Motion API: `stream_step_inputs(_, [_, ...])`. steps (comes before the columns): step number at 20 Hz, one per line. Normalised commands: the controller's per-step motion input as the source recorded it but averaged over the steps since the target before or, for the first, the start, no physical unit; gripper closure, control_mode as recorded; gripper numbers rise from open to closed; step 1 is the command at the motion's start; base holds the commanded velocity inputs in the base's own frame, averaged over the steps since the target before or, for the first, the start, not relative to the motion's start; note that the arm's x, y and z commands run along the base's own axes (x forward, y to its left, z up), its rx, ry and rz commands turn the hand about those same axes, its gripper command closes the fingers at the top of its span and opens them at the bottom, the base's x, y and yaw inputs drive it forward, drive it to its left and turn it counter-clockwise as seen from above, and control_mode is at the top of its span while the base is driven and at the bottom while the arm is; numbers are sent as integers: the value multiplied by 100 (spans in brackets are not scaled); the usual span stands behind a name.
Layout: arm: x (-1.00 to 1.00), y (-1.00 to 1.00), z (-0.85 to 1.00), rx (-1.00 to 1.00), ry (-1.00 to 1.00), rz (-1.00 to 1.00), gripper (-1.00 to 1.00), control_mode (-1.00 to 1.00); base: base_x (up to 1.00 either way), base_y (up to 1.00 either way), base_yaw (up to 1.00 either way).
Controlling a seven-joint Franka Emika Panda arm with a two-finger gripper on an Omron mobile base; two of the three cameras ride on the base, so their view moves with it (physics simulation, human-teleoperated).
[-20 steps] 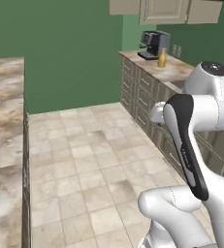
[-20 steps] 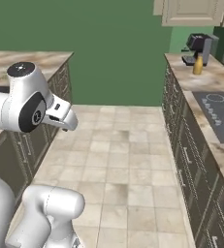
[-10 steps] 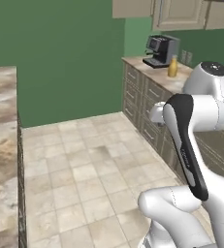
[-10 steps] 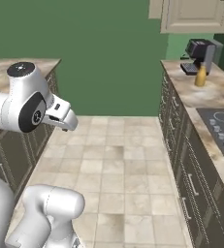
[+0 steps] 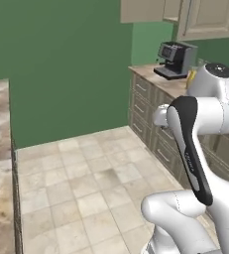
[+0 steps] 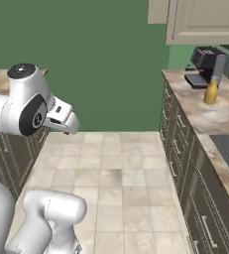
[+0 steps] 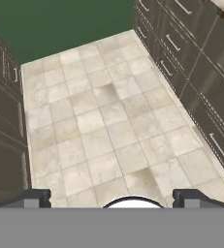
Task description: There is a tray on the dining counter. Grab the cup, mug, and pitcher and place them on the tray. The pitcher may be placed next to the tray if it cannot fit the tray.
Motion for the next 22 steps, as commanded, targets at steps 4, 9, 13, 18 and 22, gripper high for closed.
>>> stream_step_inputs(4, [0, 0, 0, 0, 0, 0, -100, 100, 100, 9, -10])
stream_step_inputs(9, [0, 0, 0, 0, 0, 0, -100, 100, 100, 19, -12])
stream_step_inputs(13, [0, 0, 0, 0, 0, 0, -100, 100, 99, 23, -14])
stream_step_inputs(18, [0, 0, 0, 0, 0, 0, -100, 100, 99, 24, -18])
stream_step_inputs(22, [0, 0, 0, 0, 0, 0, -100, 100, 95, 25, -20])
